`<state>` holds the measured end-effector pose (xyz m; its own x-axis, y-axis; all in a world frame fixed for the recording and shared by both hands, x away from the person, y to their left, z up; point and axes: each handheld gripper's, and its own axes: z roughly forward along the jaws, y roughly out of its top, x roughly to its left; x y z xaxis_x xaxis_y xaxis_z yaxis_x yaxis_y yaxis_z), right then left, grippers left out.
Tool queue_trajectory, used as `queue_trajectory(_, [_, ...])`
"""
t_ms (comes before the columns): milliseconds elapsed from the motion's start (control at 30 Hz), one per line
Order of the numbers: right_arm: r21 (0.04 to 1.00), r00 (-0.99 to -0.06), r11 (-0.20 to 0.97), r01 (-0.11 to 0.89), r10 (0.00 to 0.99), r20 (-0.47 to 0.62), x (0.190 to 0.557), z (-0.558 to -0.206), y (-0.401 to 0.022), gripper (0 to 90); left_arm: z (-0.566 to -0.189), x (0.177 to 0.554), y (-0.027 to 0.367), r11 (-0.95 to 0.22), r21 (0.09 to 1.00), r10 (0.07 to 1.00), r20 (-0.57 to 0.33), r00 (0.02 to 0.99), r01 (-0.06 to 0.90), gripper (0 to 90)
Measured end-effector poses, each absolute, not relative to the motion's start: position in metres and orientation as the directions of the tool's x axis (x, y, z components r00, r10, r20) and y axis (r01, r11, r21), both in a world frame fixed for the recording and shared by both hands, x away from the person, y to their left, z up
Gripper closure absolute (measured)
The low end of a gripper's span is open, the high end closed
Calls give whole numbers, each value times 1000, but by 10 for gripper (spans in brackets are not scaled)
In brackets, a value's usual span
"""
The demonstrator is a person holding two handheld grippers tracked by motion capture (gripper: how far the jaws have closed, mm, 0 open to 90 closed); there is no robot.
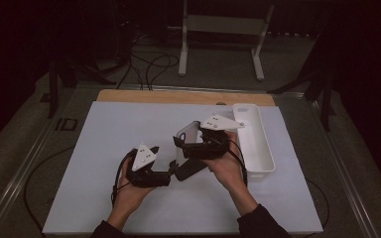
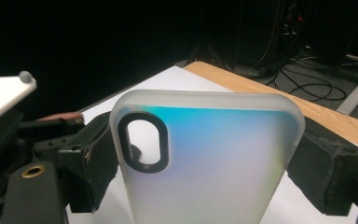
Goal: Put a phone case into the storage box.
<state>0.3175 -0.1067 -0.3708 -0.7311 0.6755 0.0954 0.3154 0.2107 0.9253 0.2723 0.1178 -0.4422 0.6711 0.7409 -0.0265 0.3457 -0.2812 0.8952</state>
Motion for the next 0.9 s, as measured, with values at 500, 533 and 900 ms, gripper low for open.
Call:
queue_trajectory(500, [927,-724,223,303,686,71,321,-366,-112,164,-451,263,174,-220,912,802,-32,596,345,0])
queue_trajectory(533, [926,-721,221,305,689,73,322,-365,-113,164,-452,262,176,-217,912,804,-35,594,347,0])
queue_trajectory(900, [926,-708,220,307,703,67,327,-362,-119,164,-467,251,213,-178,925,829,-43,558,335,0])
